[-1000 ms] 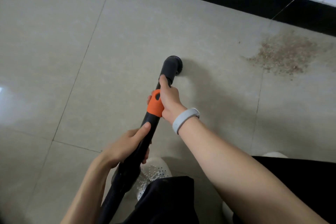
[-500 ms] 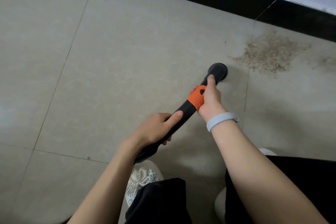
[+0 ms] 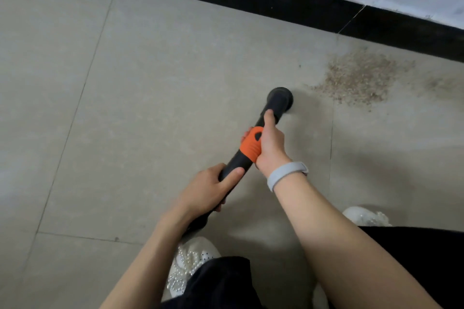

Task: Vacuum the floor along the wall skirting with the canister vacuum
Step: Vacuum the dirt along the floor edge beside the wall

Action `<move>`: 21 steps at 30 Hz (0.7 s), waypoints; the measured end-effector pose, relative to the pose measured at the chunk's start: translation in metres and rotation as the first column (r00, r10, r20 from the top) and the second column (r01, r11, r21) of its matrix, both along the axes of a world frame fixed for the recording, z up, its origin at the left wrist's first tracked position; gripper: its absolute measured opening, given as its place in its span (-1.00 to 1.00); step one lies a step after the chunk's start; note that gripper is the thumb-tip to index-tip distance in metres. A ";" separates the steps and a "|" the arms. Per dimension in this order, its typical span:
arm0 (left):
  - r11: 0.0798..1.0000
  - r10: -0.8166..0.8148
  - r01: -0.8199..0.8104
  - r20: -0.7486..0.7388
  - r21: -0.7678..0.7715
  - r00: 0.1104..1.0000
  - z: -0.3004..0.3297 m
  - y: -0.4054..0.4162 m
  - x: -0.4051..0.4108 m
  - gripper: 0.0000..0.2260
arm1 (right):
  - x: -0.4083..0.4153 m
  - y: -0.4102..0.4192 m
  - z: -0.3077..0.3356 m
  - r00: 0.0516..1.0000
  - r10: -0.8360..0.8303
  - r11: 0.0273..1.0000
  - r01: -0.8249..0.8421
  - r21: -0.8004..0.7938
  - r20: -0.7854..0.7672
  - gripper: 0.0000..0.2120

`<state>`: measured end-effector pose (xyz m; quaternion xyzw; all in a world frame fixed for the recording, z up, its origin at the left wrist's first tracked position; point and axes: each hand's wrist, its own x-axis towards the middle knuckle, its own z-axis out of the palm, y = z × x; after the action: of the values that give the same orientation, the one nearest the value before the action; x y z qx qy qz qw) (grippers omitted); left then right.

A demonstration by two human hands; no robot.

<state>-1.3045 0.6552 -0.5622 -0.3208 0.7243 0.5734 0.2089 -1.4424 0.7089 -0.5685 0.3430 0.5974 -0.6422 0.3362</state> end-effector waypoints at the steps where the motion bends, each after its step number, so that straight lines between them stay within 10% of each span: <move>1: 0.998 -0.067 0.067 0.004 -0.003 0.998 0.000 0.005 -0.010 -0.68 | -0.006 0.014 0.002 0.998 -0.065 0.998 0.065 0.010 0.007 -0.63; 11: 0.936 -0.332 0.333 0.034 -0.111 0.943 0.004 0.040 -0.066 -0.64 | -0.044 0.081 0.000 0.973 -0.229 0.973 0.228 0.043 0.015 -0.57; 21: 0.927 -0.255 0.263 0.065 -0.268 0.965 0.011 0.035 -0.132 -0.63 | -0.114 0.068 -0.003 0.984 -0.176 0.982 0.177 -0.067 0.020 -0.58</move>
<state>-1.4370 0.6904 -0.5508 -0.2566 0.8295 0.4303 0.2470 -1.5561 0.7770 -0.5715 0.3875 0.5400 -0.6871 0.2935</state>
